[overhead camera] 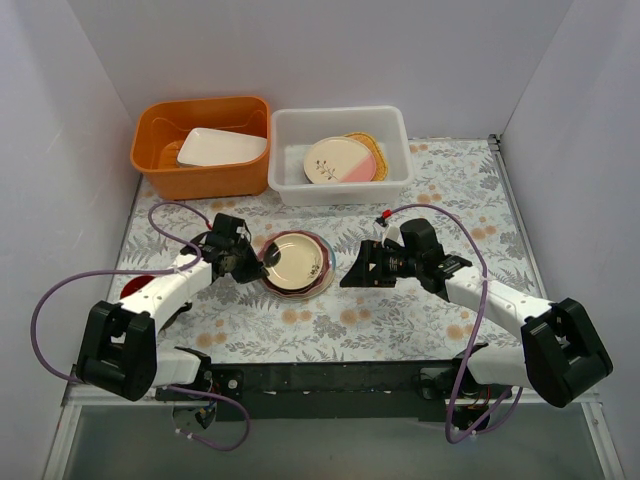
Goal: Place the plates into the plastic bin on the countertop
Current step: Pick up the plate at the center of the board.
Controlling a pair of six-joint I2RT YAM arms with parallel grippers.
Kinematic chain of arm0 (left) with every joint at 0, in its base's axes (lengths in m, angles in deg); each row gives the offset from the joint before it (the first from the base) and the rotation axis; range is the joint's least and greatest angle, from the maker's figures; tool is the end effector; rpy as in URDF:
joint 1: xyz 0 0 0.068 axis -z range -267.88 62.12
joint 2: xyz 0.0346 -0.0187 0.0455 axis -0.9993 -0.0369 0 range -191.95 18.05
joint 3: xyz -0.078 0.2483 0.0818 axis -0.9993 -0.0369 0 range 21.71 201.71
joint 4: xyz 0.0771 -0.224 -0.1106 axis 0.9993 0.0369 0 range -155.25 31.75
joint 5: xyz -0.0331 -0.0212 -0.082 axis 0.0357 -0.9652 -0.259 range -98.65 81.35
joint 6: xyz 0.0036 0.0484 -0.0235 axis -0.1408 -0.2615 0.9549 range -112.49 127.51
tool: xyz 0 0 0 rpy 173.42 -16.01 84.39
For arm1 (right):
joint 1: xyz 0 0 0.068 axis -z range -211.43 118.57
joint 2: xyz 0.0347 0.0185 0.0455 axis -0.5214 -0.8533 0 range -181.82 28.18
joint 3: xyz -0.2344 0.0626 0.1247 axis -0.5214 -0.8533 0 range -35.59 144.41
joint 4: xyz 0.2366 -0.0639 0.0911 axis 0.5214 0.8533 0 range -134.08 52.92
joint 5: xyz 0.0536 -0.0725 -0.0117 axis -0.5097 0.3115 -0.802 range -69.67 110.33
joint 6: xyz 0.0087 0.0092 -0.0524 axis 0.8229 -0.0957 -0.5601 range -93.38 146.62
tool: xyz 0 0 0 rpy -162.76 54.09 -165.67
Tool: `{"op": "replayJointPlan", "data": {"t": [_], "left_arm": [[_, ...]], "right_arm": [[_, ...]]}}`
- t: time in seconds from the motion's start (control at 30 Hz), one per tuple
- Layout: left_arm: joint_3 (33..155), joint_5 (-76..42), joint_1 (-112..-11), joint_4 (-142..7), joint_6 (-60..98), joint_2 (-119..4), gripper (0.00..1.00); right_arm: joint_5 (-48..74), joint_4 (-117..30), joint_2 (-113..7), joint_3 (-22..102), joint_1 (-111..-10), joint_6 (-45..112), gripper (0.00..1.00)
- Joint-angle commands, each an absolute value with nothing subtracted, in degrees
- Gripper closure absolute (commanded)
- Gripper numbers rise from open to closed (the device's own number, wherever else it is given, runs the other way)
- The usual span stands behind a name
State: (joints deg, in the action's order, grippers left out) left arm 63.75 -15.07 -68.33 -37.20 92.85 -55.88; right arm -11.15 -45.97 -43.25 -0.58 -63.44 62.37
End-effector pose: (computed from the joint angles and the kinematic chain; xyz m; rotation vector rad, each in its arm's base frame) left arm 0.2262 -0.0845 0.1940 -1.4990 2.3961 -0.6981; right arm 0.2061 0.1508 0.2074 -0.2696 2.3442 1.2302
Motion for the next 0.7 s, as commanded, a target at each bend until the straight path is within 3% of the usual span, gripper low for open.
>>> {"op": "replayJointPlan", "data": {"t": [0.0, 0.67], "left_arm": [[63.5, -14.3, -68.6, -37.1, 92.0, -54.0, 1.00], [67.9, -16.1, -68.6, -33.7, 92.2, -45.3, 1.00]], "right_arm": [[-11.7, -48.4, -43.4, -0.4, -63.8, 62.0, 0.11], [-12.4, -49.7, -43.5, -0.3, -63.8, 62.9, 0.11]]}}
